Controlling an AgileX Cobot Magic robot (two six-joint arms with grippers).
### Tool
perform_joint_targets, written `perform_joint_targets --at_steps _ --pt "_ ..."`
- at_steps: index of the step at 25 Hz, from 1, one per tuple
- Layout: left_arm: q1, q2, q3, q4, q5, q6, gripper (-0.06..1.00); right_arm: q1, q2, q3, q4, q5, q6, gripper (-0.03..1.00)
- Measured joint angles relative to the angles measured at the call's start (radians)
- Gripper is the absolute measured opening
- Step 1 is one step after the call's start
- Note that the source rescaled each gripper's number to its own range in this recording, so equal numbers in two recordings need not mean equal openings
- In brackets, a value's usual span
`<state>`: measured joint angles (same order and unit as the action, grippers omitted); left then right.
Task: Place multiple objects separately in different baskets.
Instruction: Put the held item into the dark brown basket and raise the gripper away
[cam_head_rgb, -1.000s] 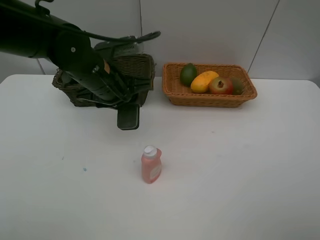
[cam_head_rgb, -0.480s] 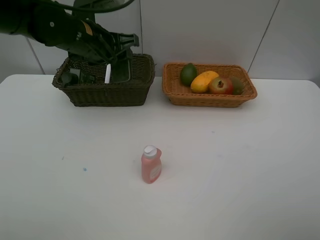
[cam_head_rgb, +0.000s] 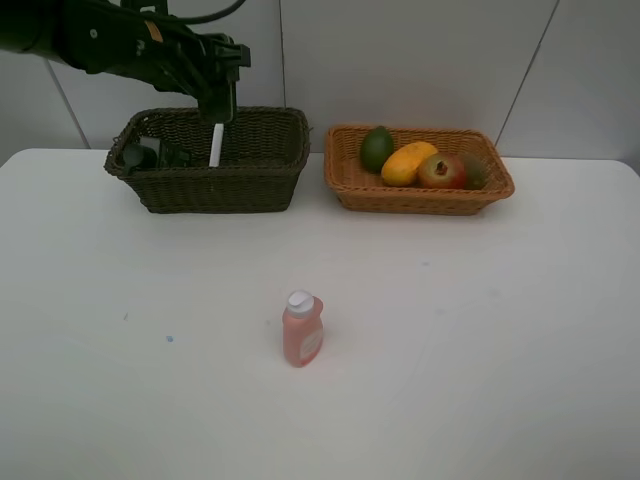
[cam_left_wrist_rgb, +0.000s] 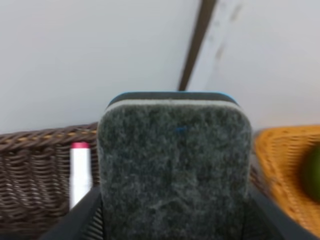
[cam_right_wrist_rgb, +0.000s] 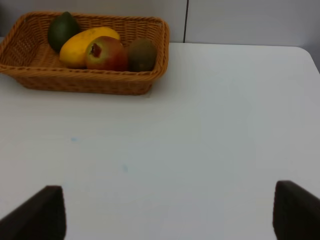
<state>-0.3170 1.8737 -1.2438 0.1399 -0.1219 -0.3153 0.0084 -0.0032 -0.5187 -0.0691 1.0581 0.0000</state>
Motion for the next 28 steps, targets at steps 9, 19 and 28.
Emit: perform_joint_targets --at_steps 9,19,28 --pt "0.03 0.132 -0.01 0.011 -0.116 0.033 0.57 0.0 0.0 0.0 0.0 0.0 0.005 1.0" --pt "0.03 0.168 -0.01 0.011 -0.171 0.081 0.57 0.0 0.0 0.0 0.0 0.0 0.0 1.0" --pt "0.038 0.168 -0.01 0.009 -0.173 0.091 0.58 0.0 0.0 0.0 0.0 0.0 0.0 1.0"
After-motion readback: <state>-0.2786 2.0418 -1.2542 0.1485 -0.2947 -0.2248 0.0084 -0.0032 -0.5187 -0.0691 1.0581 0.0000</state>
